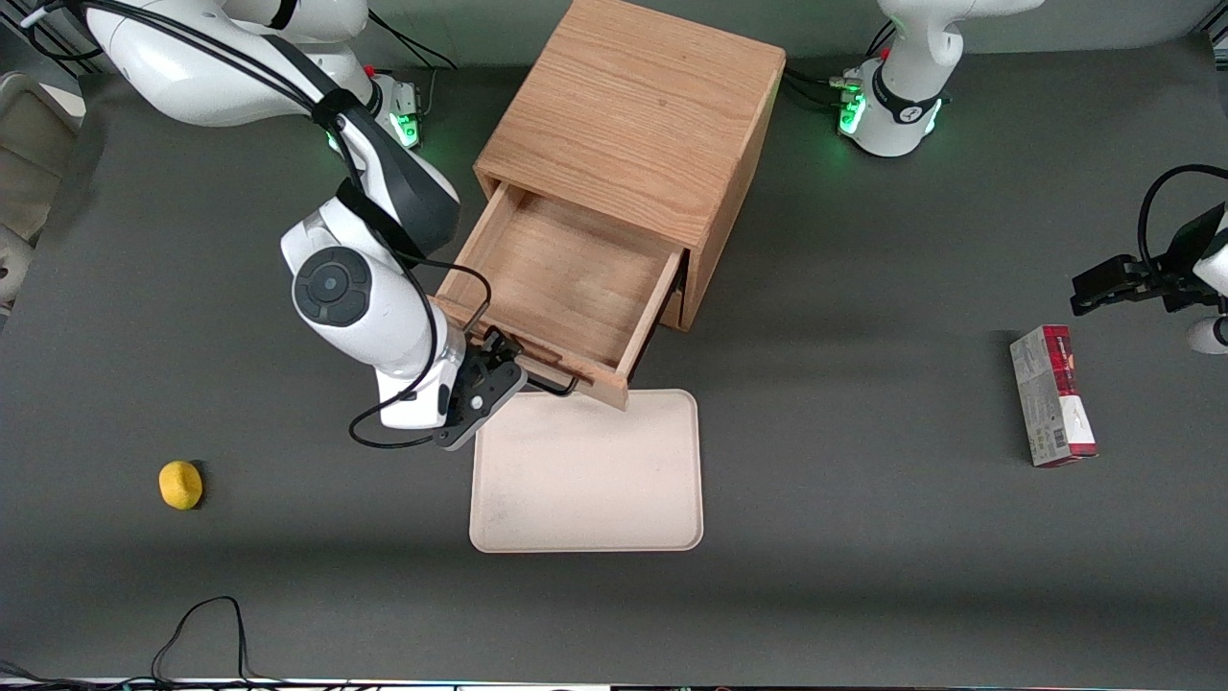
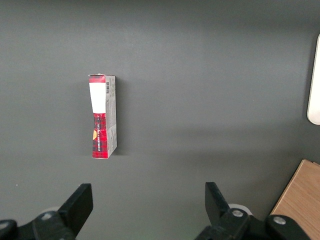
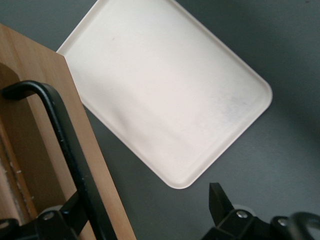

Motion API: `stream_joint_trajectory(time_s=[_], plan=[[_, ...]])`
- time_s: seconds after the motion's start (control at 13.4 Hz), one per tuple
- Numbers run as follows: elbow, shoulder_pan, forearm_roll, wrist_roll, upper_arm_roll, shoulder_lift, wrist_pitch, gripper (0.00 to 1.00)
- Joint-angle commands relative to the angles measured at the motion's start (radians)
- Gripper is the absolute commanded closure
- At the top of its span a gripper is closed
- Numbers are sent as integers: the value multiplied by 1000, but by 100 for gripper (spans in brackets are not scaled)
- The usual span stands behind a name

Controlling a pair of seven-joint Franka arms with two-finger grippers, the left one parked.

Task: Open upper drawer
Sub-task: 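Pull the upper drawer outward from the cabinet with the right gripper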

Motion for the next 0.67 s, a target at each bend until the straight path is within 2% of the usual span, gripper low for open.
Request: stream_joint_trajectory(time_s=[0.0,0.22,0.37,0.6], plan=[[63,4,-39,-8,-43,14,-19,0],[142,3,1,-3,-43,14,-125,0],[159,-2,109,-6,-51,-11,-186,0],[159,-8,211,-3,-76,-29,-196,0]])
